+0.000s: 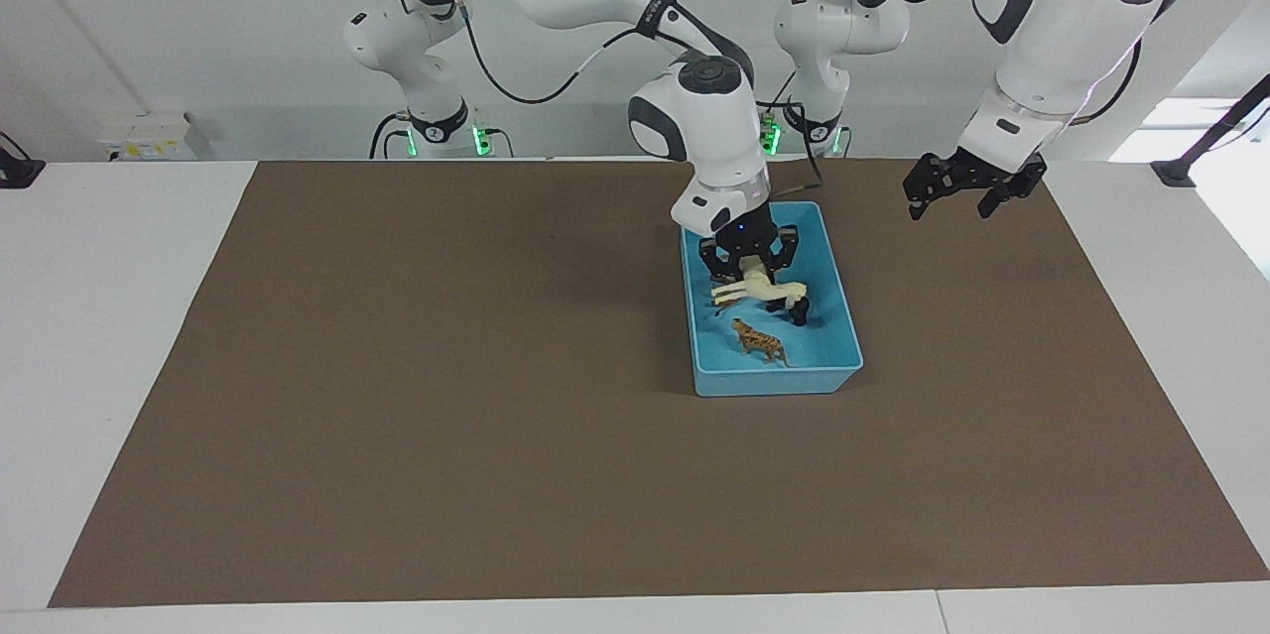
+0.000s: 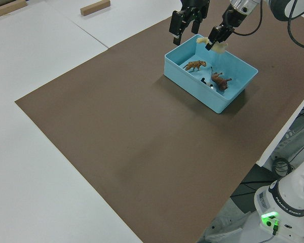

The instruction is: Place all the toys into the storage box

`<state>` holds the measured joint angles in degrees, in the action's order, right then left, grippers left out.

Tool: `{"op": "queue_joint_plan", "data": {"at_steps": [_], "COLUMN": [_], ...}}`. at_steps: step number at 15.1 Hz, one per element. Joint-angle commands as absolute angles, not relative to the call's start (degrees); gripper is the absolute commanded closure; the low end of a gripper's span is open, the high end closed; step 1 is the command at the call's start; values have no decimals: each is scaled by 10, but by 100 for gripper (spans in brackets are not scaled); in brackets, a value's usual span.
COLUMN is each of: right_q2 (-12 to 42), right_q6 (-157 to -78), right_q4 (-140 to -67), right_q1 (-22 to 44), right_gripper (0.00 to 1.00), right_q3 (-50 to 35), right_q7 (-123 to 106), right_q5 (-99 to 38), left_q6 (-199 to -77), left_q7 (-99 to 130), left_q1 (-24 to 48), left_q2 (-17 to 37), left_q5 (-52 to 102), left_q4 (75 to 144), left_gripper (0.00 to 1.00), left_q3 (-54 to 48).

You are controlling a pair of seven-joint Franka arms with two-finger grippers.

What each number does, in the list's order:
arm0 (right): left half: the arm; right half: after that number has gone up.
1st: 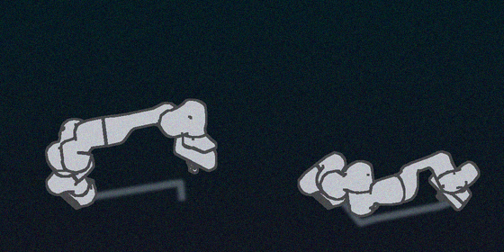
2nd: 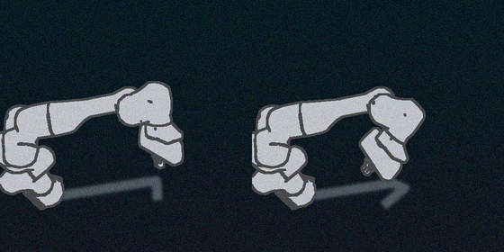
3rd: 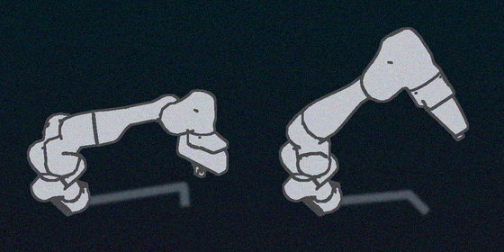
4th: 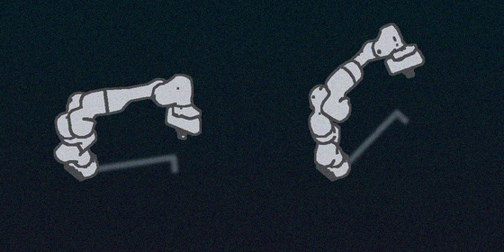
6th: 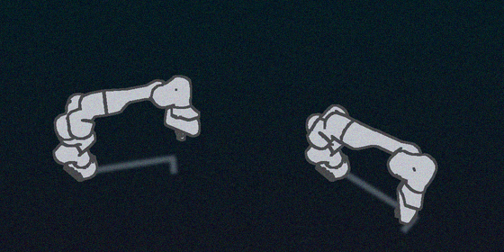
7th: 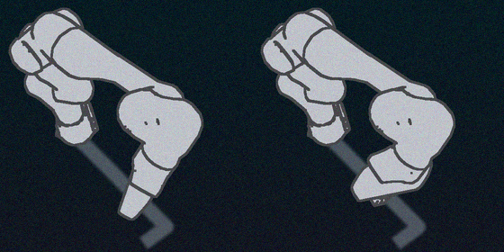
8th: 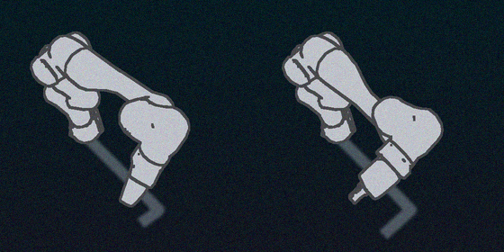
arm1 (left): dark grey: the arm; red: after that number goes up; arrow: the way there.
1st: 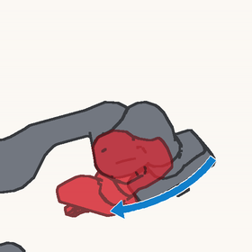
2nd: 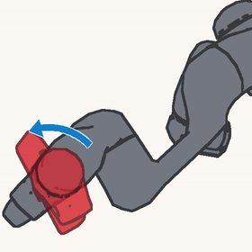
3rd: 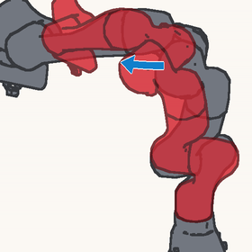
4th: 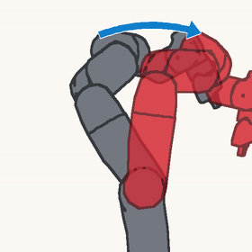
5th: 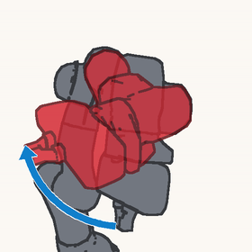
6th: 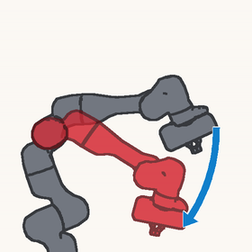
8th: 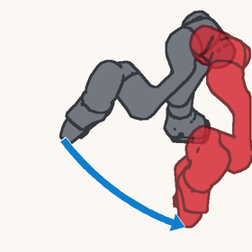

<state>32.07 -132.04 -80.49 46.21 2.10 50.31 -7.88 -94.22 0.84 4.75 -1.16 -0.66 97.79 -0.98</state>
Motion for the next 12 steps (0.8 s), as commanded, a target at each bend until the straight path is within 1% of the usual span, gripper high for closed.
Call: {"op": "queue_joint_plan", "data": {"at_steps": [1,4,6,7,10,12], "right_q2": [306,305,296,287,251,232], "right_q6": [-1321,-1311,-1299,-1296,-1252,-1217], "right_q4": [-806,-802,-802,-803,-809,-809], "right_q1": [461,459,447,432,353,272], "right_gripper": [0,0,0,0,0,0], "right_q3": [21,21,30,36,42,40], "right_q7": [552,580,577,573,480,364], "right_q5": [-89,-87,-76,-71,-63,-65], "left_q6": [-945,-940,-942,-943,-940,-941], "left_q7": [-10,-9,-9,-9,-8,-5], "left_q1": [43,36,38,37,37,38], "left_q2": [-7,-13,-13,-15,-16,-16], "left_q5": [10,21,21,21,21,21], "left_q4": [969,969,969,972,973,973], "left_gripper": [0,0,0,0,0,0], "left_q3": [-9,-11,-11,-11,-11,-11]}}
